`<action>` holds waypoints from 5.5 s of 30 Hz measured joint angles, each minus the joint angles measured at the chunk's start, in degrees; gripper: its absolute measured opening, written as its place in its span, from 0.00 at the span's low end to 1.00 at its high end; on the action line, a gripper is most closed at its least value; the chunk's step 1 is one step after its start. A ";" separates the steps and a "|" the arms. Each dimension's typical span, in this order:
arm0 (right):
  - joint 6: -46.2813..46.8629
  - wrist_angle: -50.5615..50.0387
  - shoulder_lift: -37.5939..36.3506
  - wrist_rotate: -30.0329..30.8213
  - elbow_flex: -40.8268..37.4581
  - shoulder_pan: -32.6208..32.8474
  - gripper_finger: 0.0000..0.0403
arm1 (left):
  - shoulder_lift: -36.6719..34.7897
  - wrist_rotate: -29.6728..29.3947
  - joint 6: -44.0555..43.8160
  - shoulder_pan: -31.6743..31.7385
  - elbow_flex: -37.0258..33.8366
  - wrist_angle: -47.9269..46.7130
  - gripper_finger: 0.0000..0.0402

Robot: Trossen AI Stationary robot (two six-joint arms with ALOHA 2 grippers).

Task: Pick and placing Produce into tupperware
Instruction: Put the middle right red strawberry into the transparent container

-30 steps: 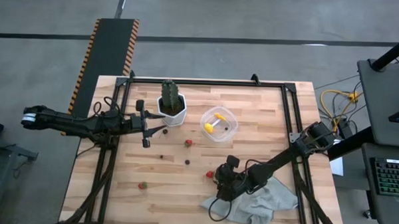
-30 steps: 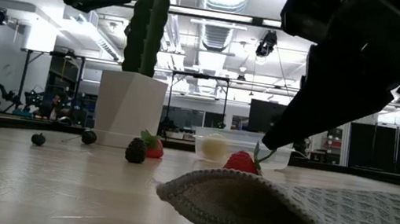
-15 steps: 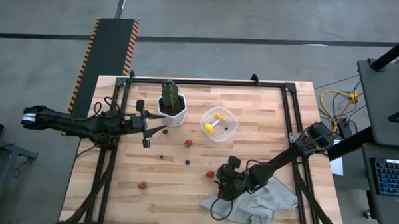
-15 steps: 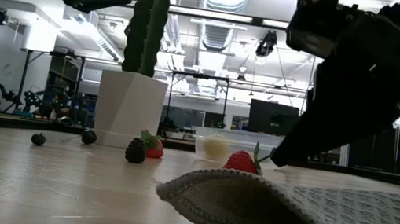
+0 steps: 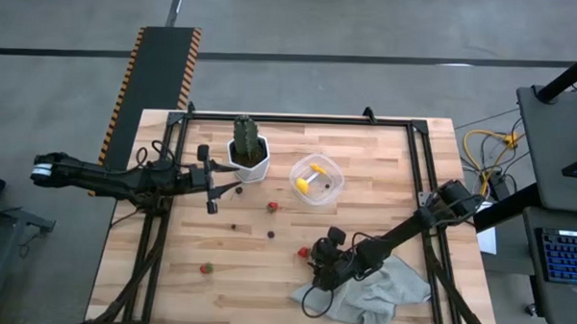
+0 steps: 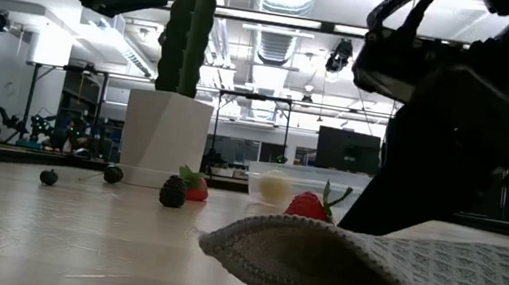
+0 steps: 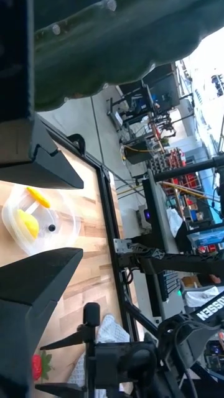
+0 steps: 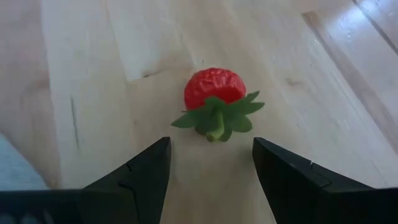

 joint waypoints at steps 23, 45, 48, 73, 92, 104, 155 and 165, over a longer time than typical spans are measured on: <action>-0.59 -0.41 -2.16 0.21 0.13 -0.37 0.54 | 0.50 0.00 0.00 0.00 0.00 0.02 0.38; -0.69 -3.45 -2.25 0.21 2.01 -0.52 0.52 | 1.01 0.00 0.00 0.00 0.00 0.11 0.38; -0.72 -3.44 -2.25 0.22 2.01 -0.59 0.47 | 1.01 0.00 0.00 0.00 0.00 0.09 0.38; -0.89 -5.09 -2.25 -1.29 1.99 -0.70 0.02 | 1.01 0.00 0.00 -0.02 0.00 0.07 0.38; -3.18 -6.21 -2.25 -1.81 2.62 -0.68 0.04 | 1.01 0.00 0.00 -0.01 0.00 0.07 0.38; -3.21 -6.21 -2.25 -1.23 2.62 -1.08 0.41 | 1.01 0.00 0.02 -0.02 0.00 0.07 0.38; -7.32 -7.63 -2.32 -1.25 4.68 -2.73 0.02 | 1.03 0.00 0.03 -0.02 0.00 0.05 0.38; -10.05 -7.80 -6.53 3.58 4.61 -3.57 0.02 | 1.03 0.00 0.02 0.00 0.00 0.05 0.38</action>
